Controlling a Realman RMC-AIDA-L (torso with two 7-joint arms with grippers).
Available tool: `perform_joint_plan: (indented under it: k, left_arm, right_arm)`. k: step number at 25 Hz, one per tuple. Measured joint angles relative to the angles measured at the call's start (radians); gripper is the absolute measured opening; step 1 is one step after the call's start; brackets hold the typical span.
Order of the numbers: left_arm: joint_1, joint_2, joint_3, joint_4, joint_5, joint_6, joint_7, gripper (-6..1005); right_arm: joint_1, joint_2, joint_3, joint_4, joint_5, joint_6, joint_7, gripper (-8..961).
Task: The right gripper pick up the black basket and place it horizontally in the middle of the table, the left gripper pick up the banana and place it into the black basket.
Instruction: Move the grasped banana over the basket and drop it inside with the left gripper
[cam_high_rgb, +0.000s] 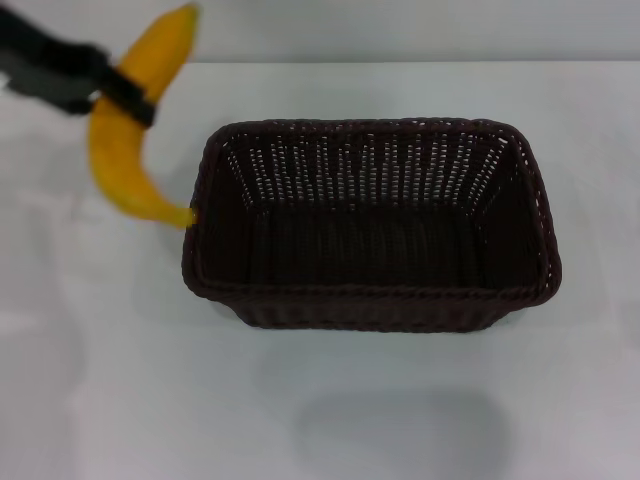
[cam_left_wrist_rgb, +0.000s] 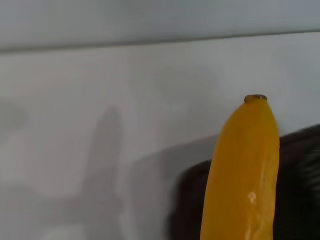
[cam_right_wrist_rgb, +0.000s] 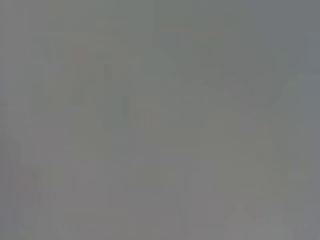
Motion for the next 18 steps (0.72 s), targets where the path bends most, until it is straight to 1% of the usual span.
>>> perform_joint_plan:
  k: [5,9,11,15,18]
  left_arm:
    - [-0.054,-0.013,0.015,-0.006,-0.094,-0.002,0.017,571]
    - [-0.077,-0.031,0.089,-0.021,-0.125,0.049,0.019,584]
    - [-0.090,-0.042,0.125,-0.048,-0.132,0.068,0.024,590]
    - [-0.128,-0.061,0.177,-0.121,-0.143,0.076,0.039,603]
    - [-0.140,-0.078,0.219,-0.131,-0.139,0.085,0.061,612]
  right_arm:
    - [0.001,0.001,0.000,0.000,0.002,0.022,0.000,320]
    - [0.001,0.001,0.000,0.000,0.002,0.028,0.000,320]
    - [0.001,0.001,0.000,0.000,0.002,0.028,0.000,320]
    - [0.003,0.001,0.000,0.002,0.002,0.028,0.000,320]
    - [0.004,0.001,0.000,0.002,0.001,0.028,0.000,320]
